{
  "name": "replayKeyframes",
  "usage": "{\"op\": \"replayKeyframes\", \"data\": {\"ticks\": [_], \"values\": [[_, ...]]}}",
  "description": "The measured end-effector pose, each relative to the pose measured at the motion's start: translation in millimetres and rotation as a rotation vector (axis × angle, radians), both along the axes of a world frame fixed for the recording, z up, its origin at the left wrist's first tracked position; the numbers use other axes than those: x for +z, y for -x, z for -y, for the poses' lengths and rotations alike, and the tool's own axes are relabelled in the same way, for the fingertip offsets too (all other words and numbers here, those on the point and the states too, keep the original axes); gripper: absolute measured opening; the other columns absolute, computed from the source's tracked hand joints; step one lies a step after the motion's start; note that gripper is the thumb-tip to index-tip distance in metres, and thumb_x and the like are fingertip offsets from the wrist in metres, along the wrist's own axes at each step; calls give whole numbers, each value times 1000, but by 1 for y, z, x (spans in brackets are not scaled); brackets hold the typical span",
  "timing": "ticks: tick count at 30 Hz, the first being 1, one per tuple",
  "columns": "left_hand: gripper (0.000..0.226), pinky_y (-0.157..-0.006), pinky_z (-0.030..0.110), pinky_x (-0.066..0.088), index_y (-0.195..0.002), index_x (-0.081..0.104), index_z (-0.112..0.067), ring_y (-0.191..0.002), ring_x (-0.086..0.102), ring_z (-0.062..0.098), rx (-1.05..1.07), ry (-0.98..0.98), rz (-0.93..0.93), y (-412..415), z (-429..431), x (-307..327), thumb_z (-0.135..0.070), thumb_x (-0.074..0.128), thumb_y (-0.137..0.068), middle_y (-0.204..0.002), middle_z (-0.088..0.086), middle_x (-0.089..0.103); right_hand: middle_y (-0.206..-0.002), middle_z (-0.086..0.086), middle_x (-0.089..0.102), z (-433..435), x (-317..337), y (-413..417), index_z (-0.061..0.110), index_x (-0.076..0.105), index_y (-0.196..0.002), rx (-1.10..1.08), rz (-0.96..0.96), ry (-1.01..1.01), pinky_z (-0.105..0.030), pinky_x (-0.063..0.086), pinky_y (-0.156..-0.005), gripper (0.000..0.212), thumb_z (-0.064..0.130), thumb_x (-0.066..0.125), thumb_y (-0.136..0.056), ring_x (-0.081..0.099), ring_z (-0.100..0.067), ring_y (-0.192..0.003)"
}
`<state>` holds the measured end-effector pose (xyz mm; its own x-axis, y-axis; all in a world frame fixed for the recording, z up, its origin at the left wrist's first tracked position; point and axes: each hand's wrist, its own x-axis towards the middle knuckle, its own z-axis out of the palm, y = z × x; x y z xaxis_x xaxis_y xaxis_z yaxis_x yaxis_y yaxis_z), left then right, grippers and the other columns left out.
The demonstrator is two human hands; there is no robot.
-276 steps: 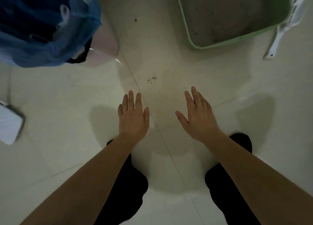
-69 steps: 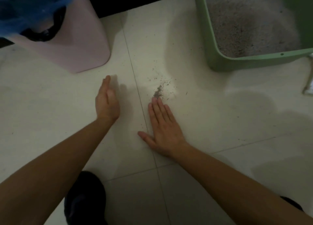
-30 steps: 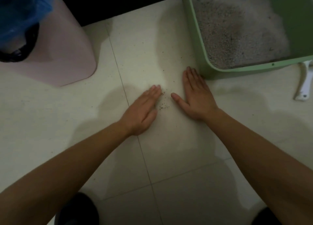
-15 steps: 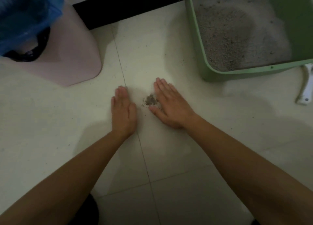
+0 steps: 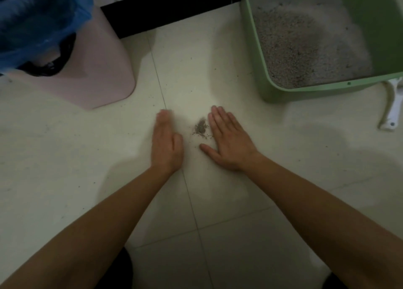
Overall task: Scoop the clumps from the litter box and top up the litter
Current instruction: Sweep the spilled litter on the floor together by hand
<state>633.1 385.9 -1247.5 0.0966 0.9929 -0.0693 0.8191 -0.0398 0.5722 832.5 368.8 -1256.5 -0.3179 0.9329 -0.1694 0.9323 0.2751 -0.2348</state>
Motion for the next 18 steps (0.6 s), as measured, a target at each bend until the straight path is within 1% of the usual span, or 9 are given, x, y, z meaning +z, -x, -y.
{"op": "replayKeyframes", "data": {"ticks": [2,4,6,7,9,11,13,15,18], "values": [[67,-122,33,5,-153,14,-3,-149,10,22,51,9,-88,24,0,2,-23,25,-90,-161,13,13,-164,-14,-5,-2,-1,12,3,3,-156,37,6,-3,-42,2,-123,88,66,13,-96,-10,-25,-151],[68,-122,32,5,-153,14,-4,-149,10,22,34,16,-152,45,1,4,-25,25,-90,-160,13,14,-165,-13,-5,-4,-3,15,4,3,-156,81,-2,-6,-42,2,-123,86,65,13,-97,-10,-25,-151],[68,-121,31,6,-153,17,-5,-148,13,22,13,13,-198,59,1,4,-25,26,-89,-160,14,17,-165,-12,-1,-8,-2,12,5,6,-157,112,-50,-8,-41,2,-124,83,63,16,-98,-6,-24,-152],[67,-121,31,7,-153,18,-5,-148,14,22,2,9,-215,62,1,3,-25,27,-89,-159,14,19,-165,-12,5,-11,0,10,5,12,-156,106,-90,-13,-40,4,-124,80,61,21,-99,-1,-24,-152],[66,-121,32,8,-152,20,-5,-148,16,23,-1,0,-222,61,1,1,-24,28,-89,-159,14,21,-159,-13,26,-16,3,9,7,26,-153,68,-161,-56,-40,17,-121,74,56,35,-99,19,-29,-148],[67,-121,31,7,-152,21,-4,-148,16,24,27,-7,-210,56,0,1,-23,29,-89,-158,15,22,-142,-13,44,-24,4,11,10,40,-147,44,-187,-107,-43,33,-110,66,51,48,-97,38,-32,-132],[67,-120,29,4,-152,20,-4,-148,15,24,50,-11,-202,52,1,0,-23,29,-88,-159,15,21,-124,-14,53,-32,0,14,10,56,-135,61,-259,-139,-41,44,-95,54,43,60,-93,48,-33,-112],[67,-120,29,3,-152,19,-4,-148,14,23,59,-11,-196,50,2,0,-24,29,-89,-159,15,20,-105,-15,58,-38,-7,18,5,69,-117,70,-393,-192,-37,50,-82,38,31,69,-88,54,-33,-93],[67,-121,31,4,-152,20,-4,-148,15,24,54,-9,-191,51,1,1,-24,29,-89,-158,16,22,-84,-14,63,-41,-14,26,2,76,-93,51,-486,-259,-34,54,-66,20,18,69,-85,59,-34,-73]]}}
